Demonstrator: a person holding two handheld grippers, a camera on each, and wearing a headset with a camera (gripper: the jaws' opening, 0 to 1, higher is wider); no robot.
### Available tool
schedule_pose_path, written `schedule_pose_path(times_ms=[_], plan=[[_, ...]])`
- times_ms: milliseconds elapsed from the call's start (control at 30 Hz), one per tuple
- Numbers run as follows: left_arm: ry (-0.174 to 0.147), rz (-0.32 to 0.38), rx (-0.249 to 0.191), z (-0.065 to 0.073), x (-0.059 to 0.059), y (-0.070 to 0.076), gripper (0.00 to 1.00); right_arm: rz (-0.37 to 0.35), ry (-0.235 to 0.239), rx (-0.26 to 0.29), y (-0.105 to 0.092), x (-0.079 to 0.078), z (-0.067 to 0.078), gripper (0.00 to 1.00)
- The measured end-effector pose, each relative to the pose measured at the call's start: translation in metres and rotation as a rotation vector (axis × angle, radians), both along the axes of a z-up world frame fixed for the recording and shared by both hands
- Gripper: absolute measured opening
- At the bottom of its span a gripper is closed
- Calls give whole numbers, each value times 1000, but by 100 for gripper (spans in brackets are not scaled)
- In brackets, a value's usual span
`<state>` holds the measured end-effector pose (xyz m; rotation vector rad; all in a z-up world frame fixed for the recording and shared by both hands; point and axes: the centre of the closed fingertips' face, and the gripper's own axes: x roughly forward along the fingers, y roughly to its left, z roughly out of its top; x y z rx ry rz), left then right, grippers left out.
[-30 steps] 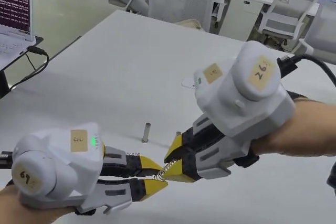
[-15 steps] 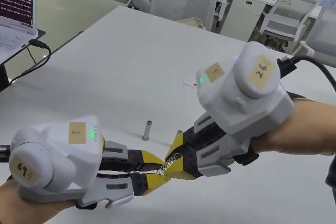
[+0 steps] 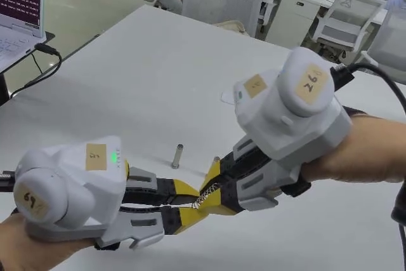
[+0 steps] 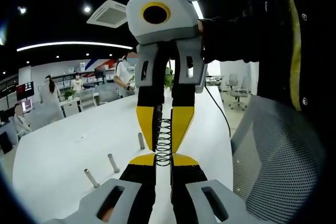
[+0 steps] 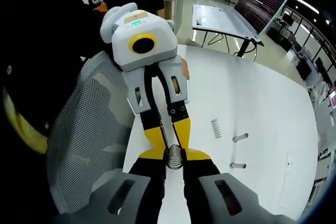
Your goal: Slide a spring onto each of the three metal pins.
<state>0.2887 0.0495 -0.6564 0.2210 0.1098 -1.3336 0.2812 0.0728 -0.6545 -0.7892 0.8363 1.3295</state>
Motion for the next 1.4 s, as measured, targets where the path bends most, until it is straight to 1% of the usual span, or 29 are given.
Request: schedule_pose_path(times_ms=[267, 467, 733, 800, 967, 1033, 1167, 1400], plan=[[5, -6, 8, -2, -1, -2, 2, 7, 5, -30, -3, -1, -3, 9], [12, -15, 12, -4, -2, -5, 2, 4, 13, -40, -6, -2, -5, 9], [16, -20, 5, -5, 0, -8, 3, -2, 20, -53, -9, 0, -6, 8], [21, -23, 1, -6, 0, -8, 3, -2, 22, -55, -10, 1, -6, 8], [20, -24, -3, -6, 2, -8, 4, -7, 26, -58, -10, 2, -7, 8], [27, -23, 3, -8, 2, -8, 5, -11, 25, -58, -10, 3, -7, 8], [39, -16, -1, -9, 3, -7, 10, -17, 24, -58, -11, 5, -6, 8], [61, 0, -5, -14, 6, -2, 21, -30, 20, -60, -14, 8, -5, 8]])
